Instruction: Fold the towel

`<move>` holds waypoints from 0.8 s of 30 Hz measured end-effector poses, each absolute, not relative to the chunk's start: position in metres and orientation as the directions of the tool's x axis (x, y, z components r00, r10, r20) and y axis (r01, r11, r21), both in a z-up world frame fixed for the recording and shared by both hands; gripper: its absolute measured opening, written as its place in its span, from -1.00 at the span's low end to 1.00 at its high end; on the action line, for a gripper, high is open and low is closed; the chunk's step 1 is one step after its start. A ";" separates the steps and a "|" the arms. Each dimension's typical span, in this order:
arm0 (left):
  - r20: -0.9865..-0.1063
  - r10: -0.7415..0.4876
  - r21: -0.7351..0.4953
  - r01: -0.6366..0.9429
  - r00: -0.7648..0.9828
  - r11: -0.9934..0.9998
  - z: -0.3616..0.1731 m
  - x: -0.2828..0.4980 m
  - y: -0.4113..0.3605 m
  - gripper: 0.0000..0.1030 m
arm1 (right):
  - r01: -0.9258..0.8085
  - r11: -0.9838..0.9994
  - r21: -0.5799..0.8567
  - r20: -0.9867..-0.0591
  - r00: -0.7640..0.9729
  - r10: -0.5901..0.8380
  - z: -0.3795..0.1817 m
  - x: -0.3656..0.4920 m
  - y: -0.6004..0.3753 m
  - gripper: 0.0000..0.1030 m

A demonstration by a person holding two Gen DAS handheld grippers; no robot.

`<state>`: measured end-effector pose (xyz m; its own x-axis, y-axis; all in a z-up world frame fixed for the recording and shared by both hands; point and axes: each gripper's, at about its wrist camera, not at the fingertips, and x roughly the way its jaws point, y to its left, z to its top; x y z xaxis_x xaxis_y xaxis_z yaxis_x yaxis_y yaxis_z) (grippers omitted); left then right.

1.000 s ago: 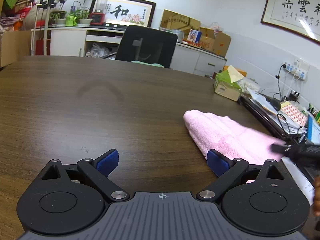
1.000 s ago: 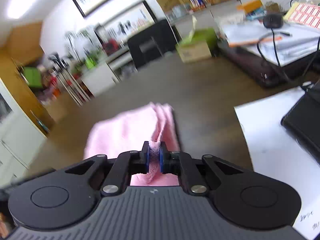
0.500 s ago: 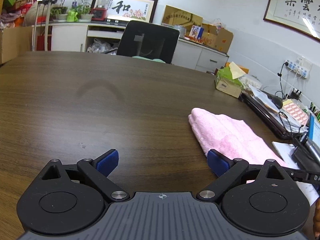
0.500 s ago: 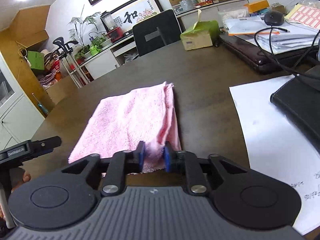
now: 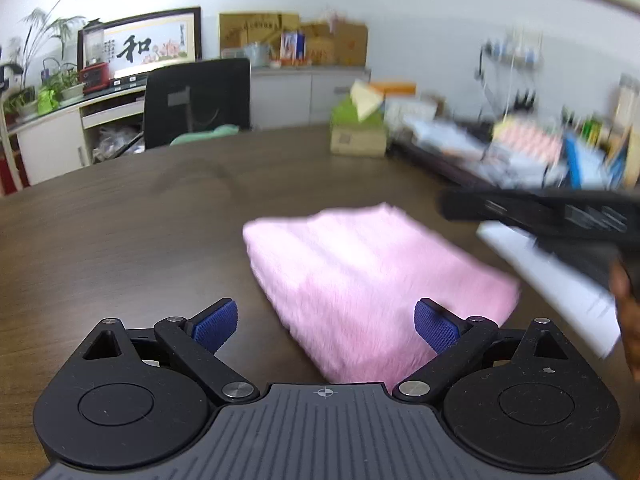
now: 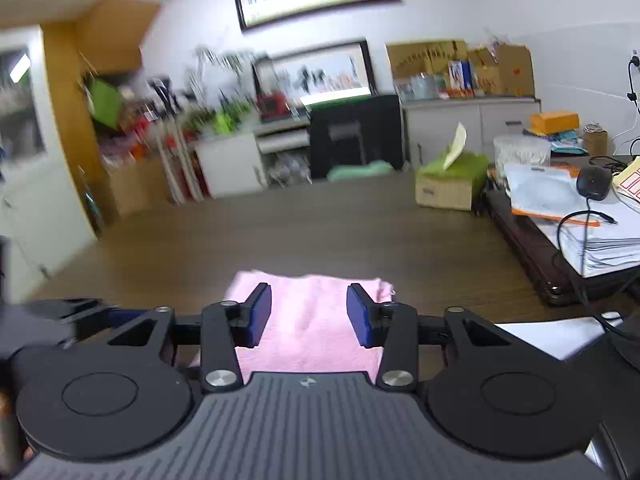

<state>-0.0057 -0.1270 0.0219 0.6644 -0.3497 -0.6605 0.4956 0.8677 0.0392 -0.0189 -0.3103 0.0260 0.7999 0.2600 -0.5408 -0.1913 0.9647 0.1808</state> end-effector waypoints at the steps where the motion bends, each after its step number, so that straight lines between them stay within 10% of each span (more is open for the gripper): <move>1: -0.678 -0.335 0.056 0.500 0.654 0.864 0.017 -0.004 -0.128 0.78 | -0.187 0.966 0.176 -0.573 0.779 0.255 0.019 -0.012 -0.309 -0.27; 6: -0.728 -0.384 -0.078 0.488 0.568 0.870 0.008 0.015 -0.110 0.90 | -0.253 0.953 0.166 -0.638 0.709 0.300 -0.002 -0.004 -0.306 -0.28; 24: -0.699 -0.004 0.083 0.087 0.715 0.993 0.017 0.057 -0.004 0.82 | -0.481 0.862 0.161 -0.631 0.621 0.465 -0.007 0.103 -0.170 -0.25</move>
